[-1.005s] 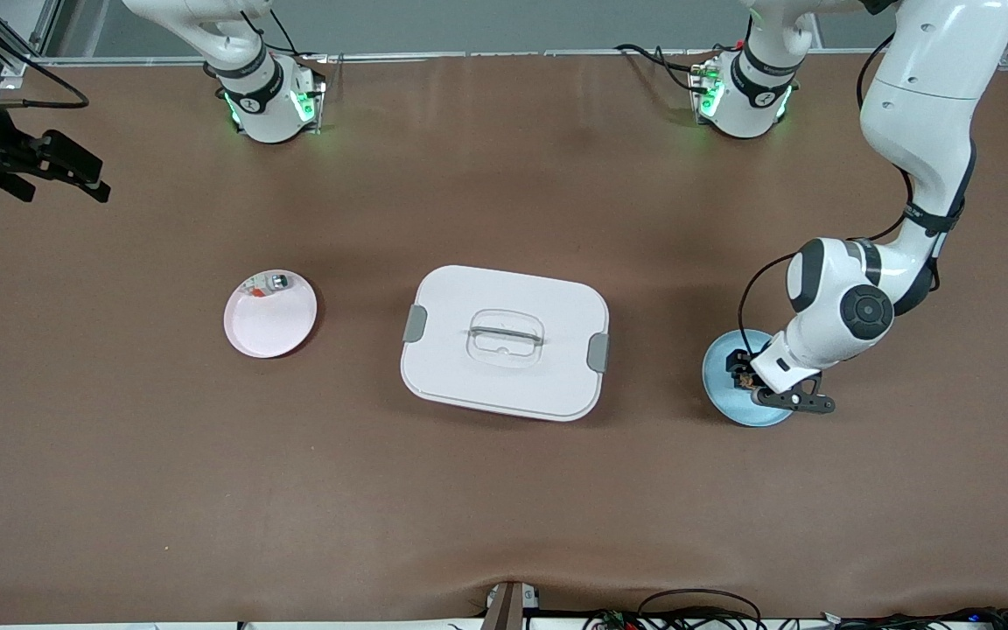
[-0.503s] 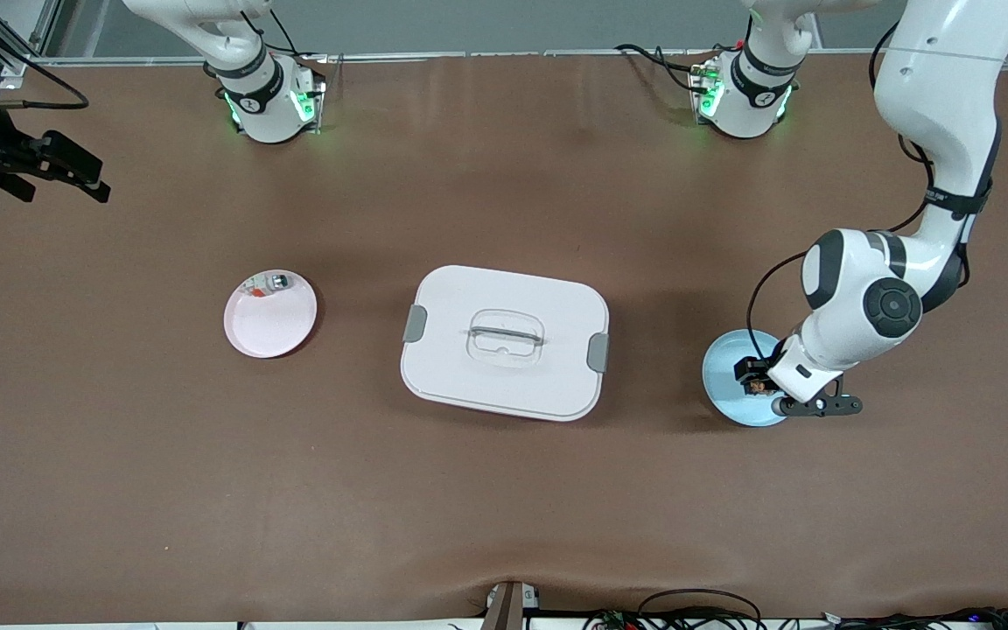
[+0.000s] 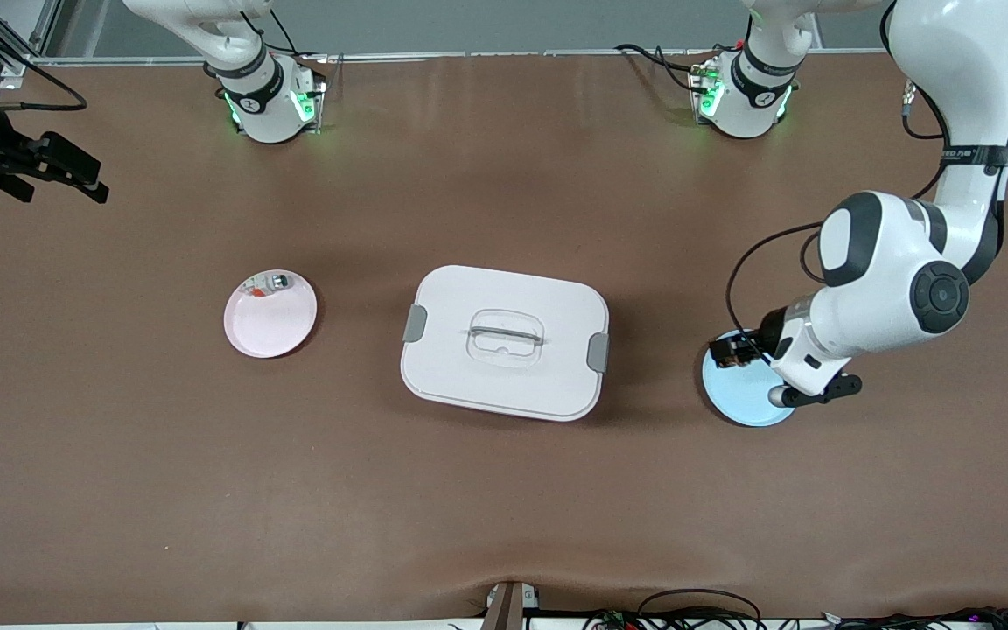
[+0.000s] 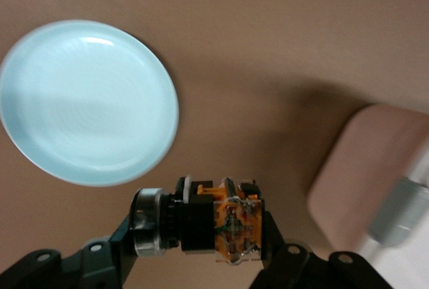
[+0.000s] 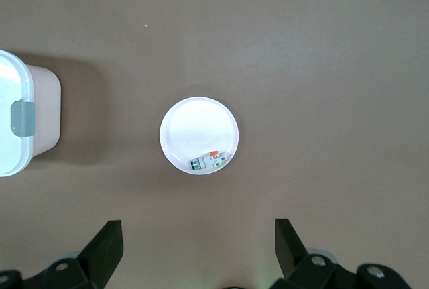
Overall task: Transfer orange switch to right arm and place
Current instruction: 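Lift the switch with the left gripper and carry it above the box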
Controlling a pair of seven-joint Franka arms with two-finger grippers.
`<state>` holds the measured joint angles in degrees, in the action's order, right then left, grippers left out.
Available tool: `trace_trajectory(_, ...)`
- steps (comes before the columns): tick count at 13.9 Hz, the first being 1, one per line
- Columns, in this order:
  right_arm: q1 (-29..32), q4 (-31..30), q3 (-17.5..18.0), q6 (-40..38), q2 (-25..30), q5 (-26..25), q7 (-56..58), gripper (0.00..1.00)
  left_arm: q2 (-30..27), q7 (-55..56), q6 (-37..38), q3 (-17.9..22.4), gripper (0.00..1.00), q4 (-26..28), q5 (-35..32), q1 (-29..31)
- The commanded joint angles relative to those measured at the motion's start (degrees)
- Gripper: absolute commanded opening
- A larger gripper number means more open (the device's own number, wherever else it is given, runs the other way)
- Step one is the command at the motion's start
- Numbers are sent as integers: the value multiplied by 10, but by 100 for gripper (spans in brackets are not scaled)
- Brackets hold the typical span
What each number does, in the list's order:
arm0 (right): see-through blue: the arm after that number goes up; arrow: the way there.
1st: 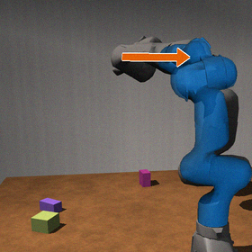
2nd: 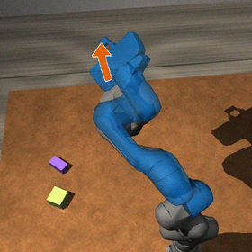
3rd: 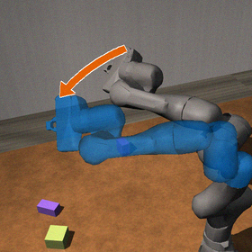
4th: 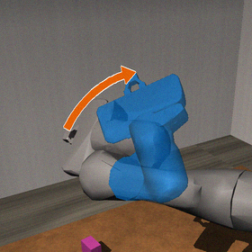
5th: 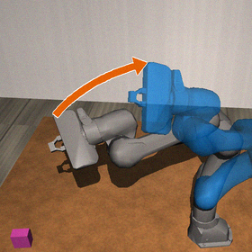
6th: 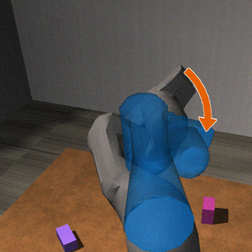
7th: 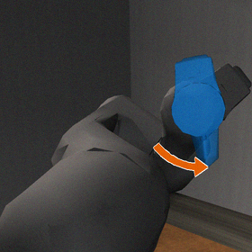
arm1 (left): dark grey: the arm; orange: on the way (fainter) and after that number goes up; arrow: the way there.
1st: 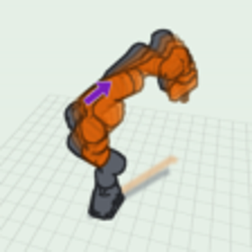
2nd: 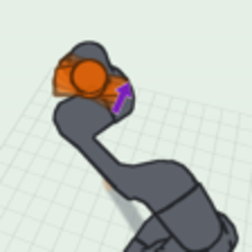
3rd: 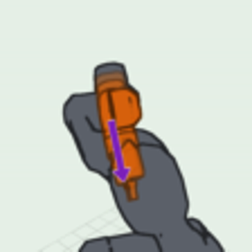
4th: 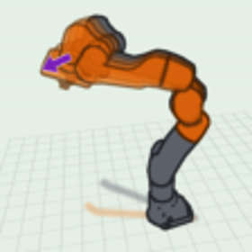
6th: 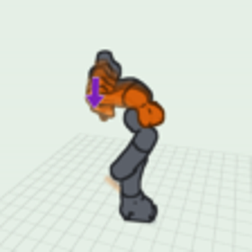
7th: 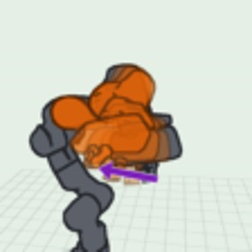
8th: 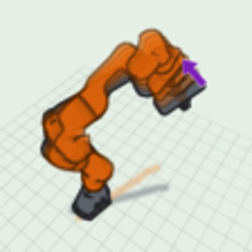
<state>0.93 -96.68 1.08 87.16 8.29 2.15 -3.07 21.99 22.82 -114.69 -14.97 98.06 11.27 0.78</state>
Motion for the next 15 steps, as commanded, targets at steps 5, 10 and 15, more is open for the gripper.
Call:
trace_trajectory(5, 20, 18, 4, 13, -4, 0, 3, 100, -5, 222, 50, -85, 0, -86, 95, -1)
trace_trajectory(10, 18, 25, 5, 20, -35, 0, 19, 100, 3, 392, 44, -141, 0, -123, 145, -8)
trace_trajectory(15, 27, 33, 0, -16, -31, 134, 50, 100, 9, 519, 19, -144, 0, -149, 197, -56)
